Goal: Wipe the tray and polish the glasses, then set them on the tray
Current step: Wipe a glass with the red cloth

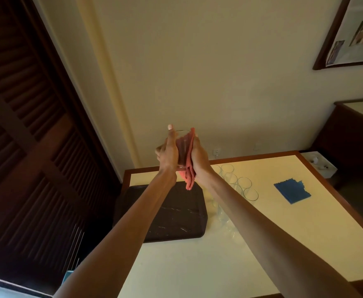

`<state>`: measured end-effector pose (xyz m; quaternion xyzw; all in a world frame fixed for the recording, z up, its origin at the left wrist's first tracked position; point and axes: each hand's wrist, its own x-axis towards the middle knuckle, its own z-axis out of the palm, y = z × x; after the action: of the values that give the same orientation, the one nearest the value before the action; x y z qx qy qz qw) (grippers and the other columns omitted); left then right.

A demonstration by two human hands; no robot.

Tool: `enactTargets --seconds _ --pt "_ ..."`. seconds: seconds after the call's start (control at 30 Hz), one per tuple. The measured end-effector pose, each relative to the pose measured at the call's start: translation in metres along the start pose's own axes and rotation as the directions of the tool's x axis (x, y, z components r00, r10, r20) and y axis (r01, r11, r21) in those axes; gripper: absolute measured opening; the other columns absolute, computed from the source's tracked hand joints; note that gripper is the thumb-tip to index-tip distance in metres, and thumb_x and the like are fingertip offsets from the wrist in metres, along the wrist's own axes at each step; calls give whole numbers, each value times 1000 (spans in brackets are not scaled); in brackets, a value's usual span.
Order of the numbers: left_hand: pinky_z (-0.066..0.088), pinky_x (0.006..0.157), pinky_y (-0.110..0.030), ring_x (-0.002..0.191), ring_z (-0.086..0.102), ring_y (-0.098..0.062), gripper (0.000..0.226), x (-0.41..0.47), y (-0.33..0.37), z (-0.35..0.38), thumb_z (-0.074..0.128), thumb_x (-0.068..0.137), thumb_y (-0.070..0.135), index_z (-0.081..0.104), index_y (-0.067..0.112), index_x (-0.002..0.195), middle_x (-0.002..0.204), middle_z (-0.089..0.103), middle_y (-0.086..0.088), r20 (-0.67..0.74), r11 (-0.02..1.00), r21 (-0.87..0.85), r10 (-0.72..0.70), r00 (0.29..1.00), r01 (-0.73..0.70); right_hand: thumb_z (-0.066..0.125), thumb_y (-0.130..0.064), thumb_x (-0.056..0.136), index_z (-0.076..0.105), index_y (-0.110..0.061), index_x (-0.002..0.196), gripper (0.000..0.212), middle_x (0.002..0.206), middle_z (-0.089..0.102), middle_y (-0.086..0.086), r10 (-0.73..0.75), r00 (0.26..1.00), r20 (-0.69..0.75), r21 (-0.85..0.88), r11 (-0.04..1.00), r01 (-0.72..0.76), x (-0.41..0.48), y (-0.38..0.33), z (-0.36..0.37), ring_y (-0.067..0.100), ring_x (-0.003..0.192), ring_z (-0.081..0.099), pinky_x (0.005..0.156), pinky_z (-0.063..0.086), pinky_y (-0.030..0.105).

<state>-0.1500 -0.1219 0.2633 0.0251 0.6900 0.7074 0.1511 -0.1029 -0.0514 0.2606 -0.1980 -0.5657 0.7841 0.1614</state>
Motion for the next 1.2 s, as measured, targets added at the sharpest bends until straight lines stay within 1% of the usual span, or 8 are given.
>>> enactTargets --seconds 0.27,0.4,0.57,0.67,0.83,1.0,1.1,1.2 --pt "57 78 -35 99 69 -23 71 -10 15 -2 32 99 74 56 13 127 104 70 -7 15 1000 -22 -6 1000 6 29 -50 106 41 -15 136 48 108 64 3 -486 873 40 -504 745 437 -20 22 7 15 93 69 74 58 26" --pt "53 59 -25 66 65 -12 62 -18 13 2 28 108 59 69 13 101 64 67 6 44 999 -36 -16 999 18 28 -50 107 47 -17 125 42 95 68 3 -402 915 -24 -464 815 346 -5 -4 -1 12 80 71 70 60 27" --pt "60 93 -34 103 64 10 68 -19 22 22 17 95 84 70 45 112 101 69 26 15 999 34 9 1000 -9 24 -49 108 69 -9 109 60 107 71 24 -16 1000 -3 -12 1000 16 -23 -47 1 43 119 60 84 57 36" --pt "25 123 -60 154 26 -29 85 -36 40 23 26 93 86 35 33 158 156 33 10 51 999 51 -13 999 10 24 -55 106 66 -18 109 56 133 61 24 106 991 83 85 990 -113 -28 -43 2 27 108 67 82 57 32" --pt "47 110 -60 130 53 -46 100 -26 36 5 51 79 91 49 11 139 138 52 -28 10 997 -41 69 998 -69 23 -49 108 58 -11 106 52 90 69 7 -176 983 42 -247 952 181 -25 -13 -3 20 84 72 72 56 21" --pt "61 90 -45 98 73 -31 78 -35 31 6 36 96 78 71 10 112 94 77 -12 55 997 -72 9 998 -5 34 -42 108 40 -15 137 40 113 63 3 -543 834 93 -486 707 514 -20 -3 -1 11 98 67 81 57 19" --pt "52 57 -29 55 60 -14 63 -34 25 9 28 108 60 69 16 87 58 63 2 63 994 -108 -27 998 34 29 -49 107 46 -17 125 41 96 67 0 -472 881 18 -461 778 427 -14 -18 -6 11 81 70 71 61 27" --pt "62 70 -38 70 73 -22 73 -43 30 14 21 106 63 75 16 102 71 74 -8 95 996 -91 11 995 -3 25 -54 106 64 -12 107 57 82 70 1 -196 980 -26 -194 963 187 -10 -41 -11 13 72 71 62 57 23"
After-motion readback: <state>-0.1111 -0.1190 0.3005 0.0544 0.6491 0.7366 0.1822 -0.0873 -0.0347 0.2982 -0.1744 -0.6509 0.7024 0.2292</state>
